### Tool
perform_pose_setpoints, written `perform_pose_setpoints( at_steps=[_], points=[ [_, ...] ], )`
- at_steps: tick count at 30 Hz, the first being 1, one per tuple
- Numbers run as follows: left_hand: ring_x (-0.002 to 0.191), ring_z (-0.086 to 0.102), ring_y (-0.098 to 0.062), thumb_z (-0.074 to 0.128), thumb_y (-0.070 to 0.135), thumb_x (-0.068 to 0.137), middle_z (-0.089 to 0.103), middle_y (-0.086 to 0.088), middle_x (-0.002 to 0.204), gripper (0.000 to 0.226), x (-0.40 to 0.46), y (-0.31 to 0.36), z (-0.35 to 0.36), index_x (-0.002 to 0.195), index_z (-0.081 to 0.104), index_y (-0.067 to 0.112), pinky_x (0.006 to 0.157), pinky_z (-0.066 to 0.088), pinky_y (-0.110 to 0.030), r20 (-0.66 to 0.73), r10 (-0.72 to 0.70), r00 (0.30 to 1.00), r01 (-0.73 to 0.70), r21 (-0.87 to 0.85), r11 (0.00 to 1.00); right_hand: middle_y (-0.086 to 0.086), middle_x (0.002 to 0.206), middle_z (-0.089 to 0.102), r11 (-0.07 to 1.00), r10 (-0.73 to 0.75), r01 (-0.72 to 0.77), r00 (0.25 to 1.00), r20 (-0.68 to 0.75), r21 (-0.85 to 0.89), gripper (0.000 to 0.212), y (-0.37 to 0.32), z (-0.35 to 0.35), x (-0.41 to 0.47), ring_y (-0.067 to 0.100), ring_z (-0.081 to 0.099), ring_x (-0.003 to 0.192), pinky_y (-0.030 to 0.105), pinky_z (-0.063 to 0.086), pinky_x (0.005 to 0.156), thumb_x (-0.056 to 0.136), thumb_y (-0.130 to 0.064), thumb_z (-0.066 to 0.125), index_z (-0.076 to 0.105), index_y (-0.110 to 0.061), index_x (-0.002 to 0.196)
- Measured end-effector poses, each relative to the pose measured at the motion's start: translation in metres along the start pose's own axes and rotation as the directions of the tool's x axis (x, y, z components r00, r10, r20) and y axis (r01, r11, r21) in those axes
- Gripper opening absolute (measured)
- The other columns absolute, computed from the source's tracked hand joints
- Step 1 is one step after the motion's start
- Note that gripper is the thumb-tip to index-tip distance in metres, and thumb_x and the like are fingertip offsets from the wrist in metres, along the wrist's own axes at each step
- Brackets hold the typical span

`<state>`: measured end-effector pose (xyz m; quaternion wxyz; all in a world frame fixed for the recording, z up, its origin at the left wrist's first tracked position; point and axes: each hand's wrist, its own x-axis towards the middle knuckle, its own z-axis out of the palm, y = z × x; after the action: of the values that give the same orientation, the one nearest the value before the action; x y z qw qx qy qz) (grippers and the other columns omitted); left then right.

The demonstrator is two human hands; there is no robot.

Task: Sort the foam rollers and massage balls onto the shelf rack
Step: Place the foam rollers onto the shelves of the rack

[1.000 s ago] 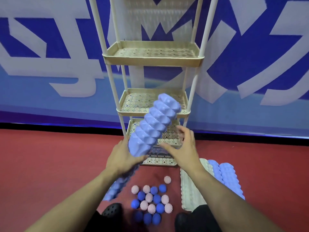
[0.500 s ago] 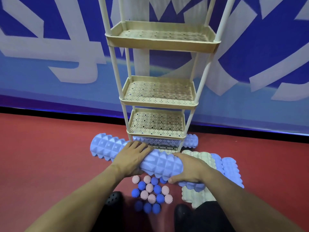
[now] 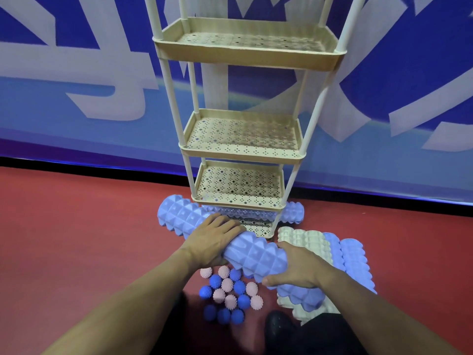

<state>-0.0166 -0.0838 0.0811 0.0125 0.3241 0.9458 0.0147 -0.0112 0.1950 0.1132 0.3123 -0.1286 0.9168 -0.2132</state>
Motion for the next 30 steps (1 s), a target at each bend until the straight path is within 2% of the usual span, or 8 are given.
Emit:
perform_pose_setpoints(
  at_steps=[7, 11, 14, 18, 22, 24, 26, 30],
  points=[
    [0.126, 0.047, -0.025, 0.061, 0.064, 0.077, 0.049, 0.001, 0.139, 0.081, 0.008, -0.003, 0.01, 0.145, 0.042, 0.023, 0.111, 0.034, -0.043, -0.056, 0.017, 0.998, -0.017, -0.002, 1.0, -0.016, 0.097, 0.067, 0.996, 0.071, -0.069, 0.997, -0.022, 0.056, 0.067, 0.005, -0.002, 0.0, 0.01, 0.065, 0.09, 0.037, 0.054, 0.085, 0.051, -0.084, 0.073, 0.054, -0.039, 0.097],
    [0.143, 0.033, -0.032, 0.057, 0.074, 0.075, 0.033, -0.008, 0.158, 0.096, -0.006, -0.015, 0.018, 0.155, 0.022, 0.032, 0.118, 0.026, -0.05, 0.046, -0.238, 0.97, 0.24, -0.053, 0.969, -0.014, 0.099, 0.065, 0.984, 0.137, -0.142, 0.989, -0.052, -0.105, 0.075, 0.007, 0.0, 0.002, 0.016, 0.063, 0.091, 0.037, 0.053, 0.083, 0.051, -0.087, 0.067, 0.052, -0.037, 0.103],
    [0.152, 0.016, -0.026, 0.03, 0.087, 0.081, 0.015, -0.002, 0.166, 0.096, -0.026, -0.029, 0.019, 0.159, 0.013, 0.033, 0.124, 0.01, -0.046, 0.156, -0.445, 0.882, 0.458, -0.063, 0.887, -0.014, 0.102, 0.066, 0.96, 0.225, -0.224, 0.974, -0.018, -0.17, 0.084, 0.018, -0.001, 0.003, 0.015, 0.064, 0.092, 0.034, 0.052, 0.081, 0.05, -0.087, 0.065, 0.053, -0.034, 0.114],
    [0.152, 0.018, -0.023, 0.021, 0.079, 0.09, 0.018, -0.001, 0.166, 0.084, -0.043, -0.036, 0.018, 0.159, 0.018, 0.029, 0.124, 0.012, -0.045, 0.243, -0.613, 0.752, 0.653, -0.151, 0.742, -0.016, 0.087, 0.066, 0.946, 0.292, -0.287, 0.956, 0.012, -0.154, 0.059, 0.025, -0.004, 0.004, 0.009, 0.066, 0.085, 0.028, 0.05, 0.07, 0.063, -0.075, 0.068, 0.048, -0.036, 0.101],
    [0.147, 0.029, -0.024, 0.02, 0.08, 0.09, 0.028, 0.0, 0.161, 0.085, -0.039, -0.05, 0.015, 0.156, 0.025, 0.028, 0.119, 0.025, -0.044, 0.309, -0.61, 0.73, 0.674, -0.177, 0.717, -0.014, 0.068, 0.066, 0.962, 0.273, -0.273, 0.962, 0.002, 0.014, 0.032, 0.015, -0.013, 0.015, 0.006, 0.063, 0.062, 0.023, 0.046, 0.057, 0.076, -0.057, 0.07, 0.051, -0.031, 0.077],
    [0.147, 0.029, -0.024, 0.017, 0.082, 0.089, 0.028, 0.001, 0.162, 0.086, -0.036, -0.059, 0.015, 0.156, 0.025, 0.028, 0.12, 0.025, -0.043, 0.327, -0.589, 0.739, 0.657, -0.155, 0.738, -0.013, 0.067, 0.068, 0.963, 0.269, -0.269, 0.963, 0.0, 0.026, 0.031, 0.014, -0.01, 0.028, 0.006, 0.064, 0.061, 0.026, 0.05, 0.062, 0.075, -0.059, 0.068, 0.054, -0.031, 0.076],
    [0.148, 0.027, -0.023, 0.014, 0.083, 0.087, 0.026, 0.001, 0.163, 0.088, -0.034, -0.065, 0.021, 0.157, 0.024, 0.029, 0.121, 0.023, -0.043, 0.358, -0.57, 0.739, 0.648, -0.15, 0.746, -0.011, 0.073, 0.074, 0.961, 0.276, -0.276, 0.961, 0.016, 0.022, 0.04, 0.018, -0.003, 0.044, 0.01, 0.072, 0.068, 0.034, 0.058, 0.071, 0.066, -0.068, 0.064, 0.064, -0.032, 0.084],
    [0.149, 0.026, -0.024, 0.004, 0.088, 0.076, 0.023, 0.001, 0.164, 0.102, -0.031, -0.072, 0.041, 0.157, 0.022, 0.03, 0.121, 0.022, -0.044, 0.422, -0.547, 0.723, 0.65, -0.148, 0.745, -0.008, 0.081, 0.076, 0.954, 0.299, -0.299, 0.954, -0.024, -0.001, 0.059, 0.03, 0.008, 0.084, 0.021, 0.074, 0.071, 0.038, 0.058, 0.071, 0.06, -0.077, 0.064, 0.061, -0.03, 0.095]
  ],
)
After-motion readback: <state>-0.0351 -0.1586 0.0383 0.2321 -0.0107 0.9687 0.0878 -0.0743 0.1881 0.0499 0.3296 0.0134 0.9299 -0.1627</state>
